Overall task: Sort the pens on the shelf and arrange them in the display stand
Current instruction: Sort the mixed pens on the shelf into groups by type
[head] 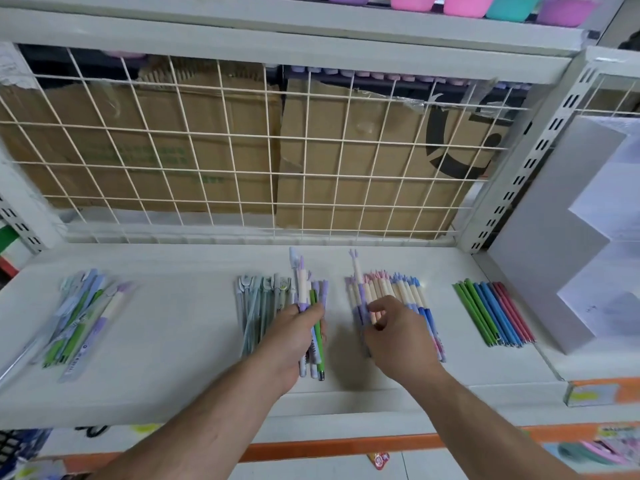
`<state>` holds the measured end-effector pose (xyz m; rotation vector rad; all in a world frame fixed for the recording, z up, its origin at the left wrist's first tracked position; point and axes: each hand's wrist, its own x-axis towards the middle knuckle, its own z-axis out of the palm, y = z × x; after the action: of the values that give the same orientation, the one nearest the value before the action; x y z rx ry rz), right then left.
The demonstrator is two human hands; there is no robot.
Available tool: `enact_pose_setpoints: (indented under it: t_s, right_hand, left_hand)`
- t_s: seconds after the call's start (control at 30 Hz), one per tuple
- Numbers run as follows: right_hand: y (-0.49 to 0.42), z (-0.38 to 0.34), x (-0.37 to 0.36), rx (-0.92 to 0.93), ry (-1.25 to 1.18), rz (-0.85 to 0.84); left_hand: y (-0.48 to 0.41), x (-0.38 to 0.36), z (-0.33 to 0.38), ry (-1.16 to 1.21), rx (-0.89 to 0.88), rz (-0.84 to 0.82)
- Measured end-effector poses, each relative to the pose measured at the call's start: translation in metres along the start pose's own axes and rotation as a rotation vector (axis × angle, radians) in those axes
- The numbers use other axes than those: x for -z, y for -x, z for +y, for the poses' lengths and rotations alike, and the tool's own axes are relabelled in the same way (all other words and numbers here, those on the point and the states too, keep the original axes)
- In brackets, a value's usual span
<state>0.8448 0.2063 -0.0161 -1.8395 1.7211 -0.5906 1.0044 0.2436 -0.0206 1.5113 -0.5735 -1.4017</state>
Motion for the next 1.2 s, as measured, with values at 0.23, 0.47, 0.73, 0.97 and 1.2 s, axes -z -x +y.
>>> enact_pose_setpoints:
  t_s: [0.23, 0.47, 0.73, 0.97, 1.2]
  right_hand:
    - [-0.006, 0.007, 0.009, -0.066, 0.181, -0.058]
    - [-0.002, 0.003, 0.007, -0.052, 0.158, -0.035]
    - [0.007, -0.022, 0.002, 0.088, -0.256, -0.177]
    - [0.006, -0.027, -0.002, 0.074, -0.194, -0.228]
    - [0.001, -0.019, 0.008, -0.073, -0.354, -0.152]
  left_hand:
    - [0.001, -0.006, 0.004, 0.019, 0.034, -0.017]
    - [0.005, -0.007, 0.010, 0.137, 0.064, -0.065]
    - [0.007, -0.011, 0.016, 0.221, 0.086, -0.121]
    - [0.011, -0.011, 0.018, 0.248, 0.080, -0.230]
    - [0.009, -0.021, 0.022, 0.294, 0.095, -0.264]
